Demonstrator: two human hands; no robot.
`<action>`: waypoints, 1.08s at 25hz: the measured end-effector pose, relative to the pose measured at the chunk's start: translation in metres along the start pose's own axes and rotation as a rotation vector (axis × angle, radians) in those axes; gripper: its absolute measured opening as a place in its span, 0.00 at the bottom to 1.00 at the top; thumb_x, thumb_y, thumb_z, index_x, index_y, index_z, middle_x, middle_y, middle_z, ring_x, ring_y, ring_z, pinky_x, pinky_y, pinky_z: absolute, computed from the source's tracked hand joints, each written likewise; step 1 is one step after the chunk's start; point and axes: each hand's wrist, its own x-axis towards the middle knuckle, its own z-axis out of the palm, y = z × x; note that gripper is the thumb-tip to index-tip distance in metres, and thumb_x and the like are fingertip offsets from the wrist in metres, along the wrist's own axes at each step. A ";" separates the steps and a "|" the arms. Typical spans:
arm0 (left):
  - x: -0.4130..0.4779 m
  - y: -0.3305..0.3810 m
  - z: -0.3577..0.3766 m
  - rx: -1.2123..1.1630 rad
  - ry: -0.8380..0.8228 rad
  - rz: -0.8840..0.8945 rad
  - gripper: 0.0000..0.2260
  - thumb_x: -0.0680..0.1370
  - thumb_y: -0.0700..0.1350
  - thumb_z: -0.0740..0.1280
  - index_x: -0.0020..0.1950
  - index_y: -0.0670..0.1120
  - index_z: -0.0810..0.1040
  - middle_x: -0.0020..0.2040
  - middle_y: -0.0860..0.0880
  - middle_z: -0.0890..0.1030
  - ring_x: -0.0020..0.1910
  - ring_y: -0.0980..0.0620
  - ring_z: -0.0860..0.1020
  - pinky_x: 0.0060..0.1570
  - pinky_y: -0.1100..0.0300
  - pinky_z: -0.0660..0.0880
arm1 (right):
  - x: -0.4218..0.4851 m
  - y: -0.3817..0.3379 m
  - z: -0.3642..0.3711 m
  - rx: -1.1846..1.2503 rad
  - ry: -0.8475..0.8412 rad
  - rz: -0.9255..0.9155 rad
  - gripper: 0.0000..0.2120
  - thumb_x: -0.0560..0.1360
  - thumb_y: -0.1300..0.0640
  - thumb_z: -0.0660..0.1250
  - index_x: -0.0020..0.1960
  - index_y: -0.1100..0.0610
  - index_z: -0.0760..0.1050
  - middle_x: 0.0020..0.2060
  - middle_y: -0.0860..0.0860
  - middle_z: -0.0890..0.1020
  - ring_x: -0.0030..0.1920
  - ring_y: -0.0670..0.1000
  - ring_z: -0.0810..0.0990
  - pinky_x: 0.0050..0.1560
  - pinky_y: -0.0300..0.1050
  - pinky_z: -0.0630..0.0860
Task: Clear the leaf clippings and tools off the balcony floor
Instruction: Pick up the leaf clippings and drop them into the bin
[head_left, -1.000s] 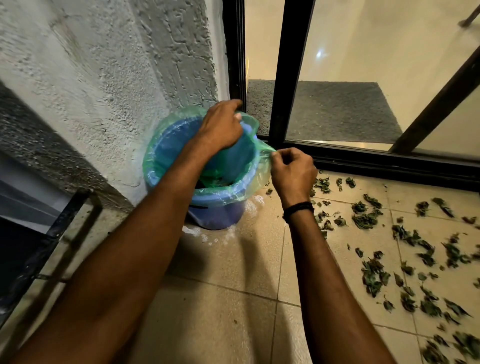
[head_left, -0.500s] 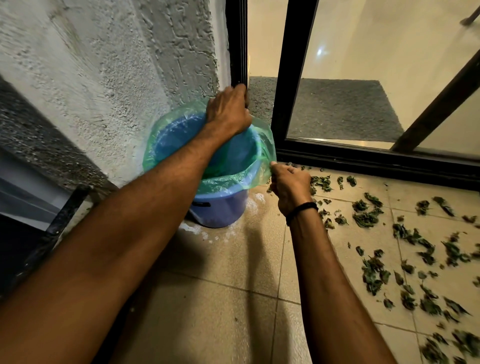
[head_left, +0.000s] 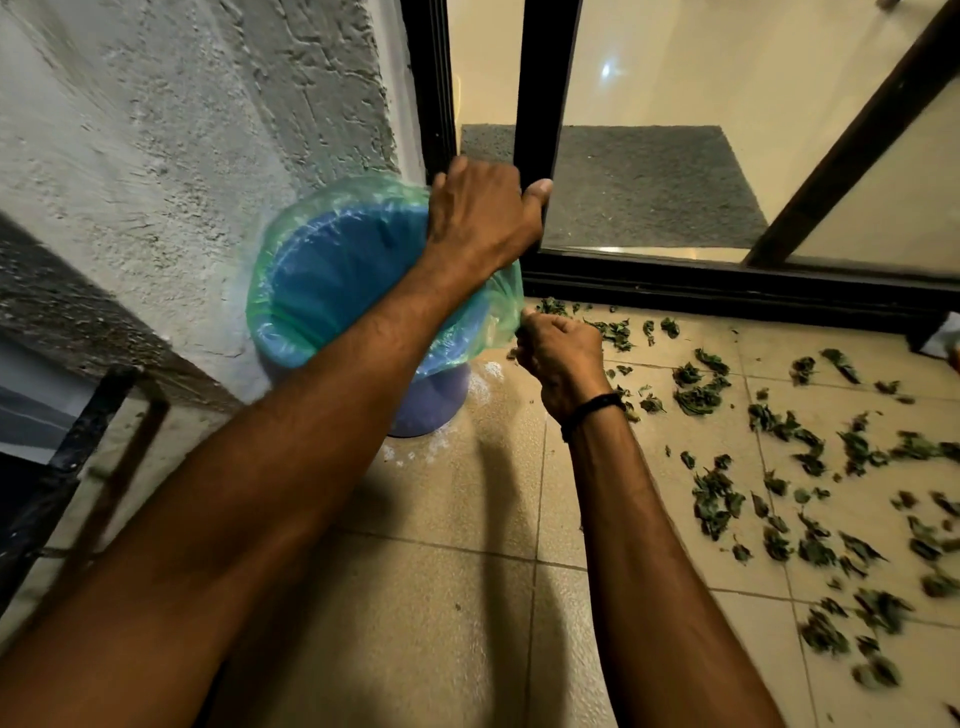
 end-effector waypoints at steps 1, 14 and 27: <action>-0.004 0.009 0.001 -0.028 0.029 0.033 0.23 0.81 0.61 0.56 0.53 0.44 0.82 0.52 0.43 0.82 0.56 0.42 0.76 0.59 0.48 0.70 | 0.001 0.001 -0.003 0.017 0.017 -0.012 0.09 0.77 0.61 0.68 0.39 0.61 0.78 0.33 0.55 0.77 0.32 0.49 0.73 0.34 0.41 0.73; -0.115 0.050 0.113 -0.529 -0.283 0.034 0.14 0.77 0.35 0.66 0.61 0.44 0.80 0.56 0.45 0.82 0.55 0.48 0.80 0.56 0.61 0.73 | 0.035 0.075 -0.155 -0.415 0.503 0.065 0.12 0.70 0.65 0.68 0.47 0.52 0.83 0.47 0.53 0.85 0.48 0.55 0.84 0.54 0.55 0.81; -0.195 0.067 0.187 -0.266 -0.449 0.064 0.19 0.80 0.45 0.67 0.72 0.51 0.72 0.63 0.45 0.71 0.60 0.49 0.68 0.56 0.58 0.72 | 0.045 0.098 -0.148 -1.137 -0.014 -0.145 0.34 0.76 0.67 0.66 0.77 0.48 0.60 0.78 0.54 0.54 0.75 0.59 0.53 0.73 0.54 0.59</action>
